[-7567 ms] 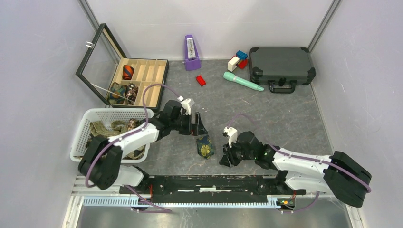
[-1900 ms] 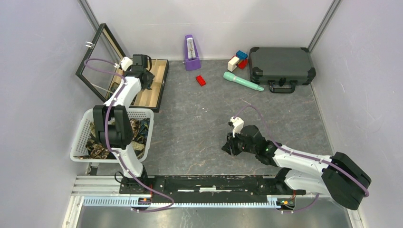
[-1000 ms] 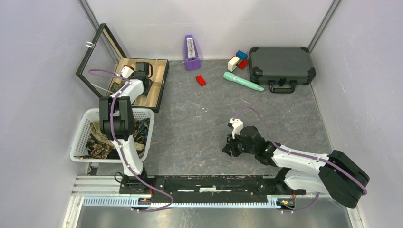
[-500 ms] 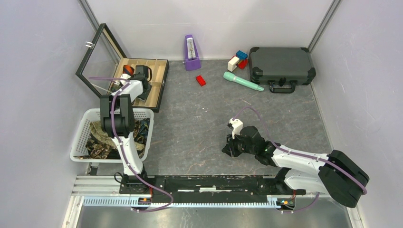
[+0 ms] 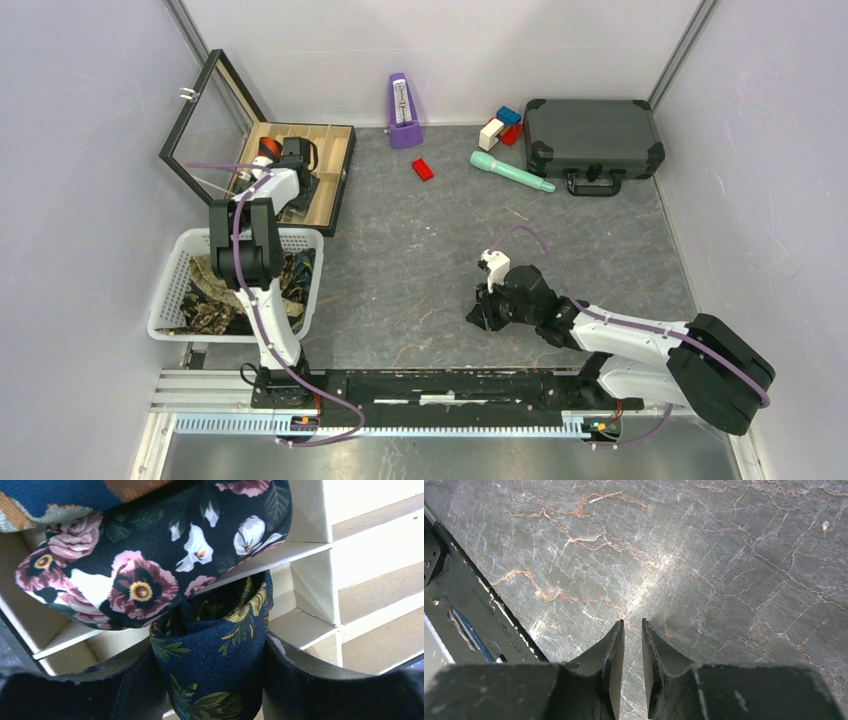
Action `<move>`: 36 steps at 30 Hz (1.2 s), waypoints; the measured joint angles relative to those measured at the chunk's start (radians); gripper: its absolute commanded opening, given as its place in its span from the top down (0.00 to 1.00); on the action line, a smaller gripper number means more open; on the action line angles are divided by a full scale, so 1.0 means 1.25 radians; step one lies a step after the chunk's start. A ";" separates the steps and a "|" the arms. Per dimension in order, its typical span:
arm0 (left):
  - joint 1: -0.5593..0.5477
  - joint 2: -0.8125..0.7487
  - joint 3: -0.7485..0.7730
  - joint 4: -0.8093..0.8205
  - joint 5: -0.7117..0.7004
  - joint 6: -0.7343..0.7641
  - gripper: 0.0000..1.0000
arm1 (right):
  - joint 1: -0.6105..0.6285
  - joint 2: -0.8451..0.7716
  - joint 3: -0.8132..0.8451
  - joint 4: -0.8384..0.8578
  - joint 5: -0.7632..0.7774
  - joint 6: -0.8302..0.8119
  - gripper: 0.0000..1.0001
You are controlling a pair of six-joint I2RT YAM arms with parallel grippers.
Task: Roll the ties
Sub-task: Place the tie in the storage box.
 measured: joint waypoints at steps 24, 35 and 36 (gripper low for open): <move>0.008 -0.065 0.018 -0.147 -0.003 -0.006 0.00 | 0.000 -0.027 0.001 -0.001 0.000 0.000 0.75; 0.015 -0.110 0.090 -0.211 -0.005 0.009 0.00 | 0.000 -0.039 0.009 -0.020 0.003 -0.007 0.72; 0.015 -0.118 0.098 -0.214 -0.005 0.017 0.00 | 0.000 -0.041 0.014 -0.026 0.004 -0.010 0.72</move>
